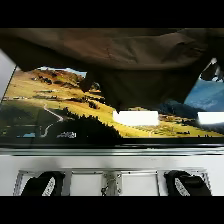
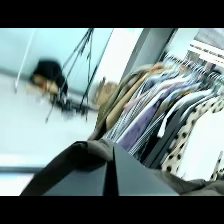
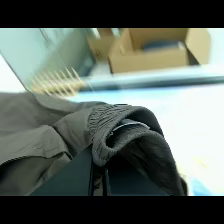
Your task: Fold the clothes and pants, and hang the long-sleeved shirts on hangers.
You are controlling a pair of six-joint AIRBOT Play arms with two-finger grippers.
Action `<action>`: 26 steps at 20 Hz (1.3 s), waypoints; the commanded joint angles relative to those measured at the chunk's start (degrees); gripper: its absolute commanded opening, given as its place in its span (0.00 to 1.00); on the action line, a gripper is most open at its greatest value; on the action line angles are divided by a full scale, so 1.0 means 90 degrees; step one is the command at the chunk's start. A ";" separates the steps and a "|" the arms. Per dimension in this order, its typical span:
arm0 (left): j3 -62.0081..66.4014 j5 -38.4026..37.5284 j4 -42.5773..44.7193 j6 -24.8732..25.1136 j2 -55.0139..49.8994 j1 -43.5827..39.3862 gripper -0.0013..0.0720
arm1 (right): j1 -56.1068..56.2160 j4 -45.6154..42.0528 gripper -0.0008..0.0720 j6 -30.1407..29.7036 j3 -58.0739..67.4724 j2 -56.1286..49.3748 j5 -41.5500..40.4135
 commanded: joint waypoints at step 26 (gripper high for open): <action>0.0277 0.0648 0.0036 -0.0158 -0.6193 -0.0571 0.02 | 0.0199 -0.0525 0.03 0.1421 0.0044 -0.5661 0.0267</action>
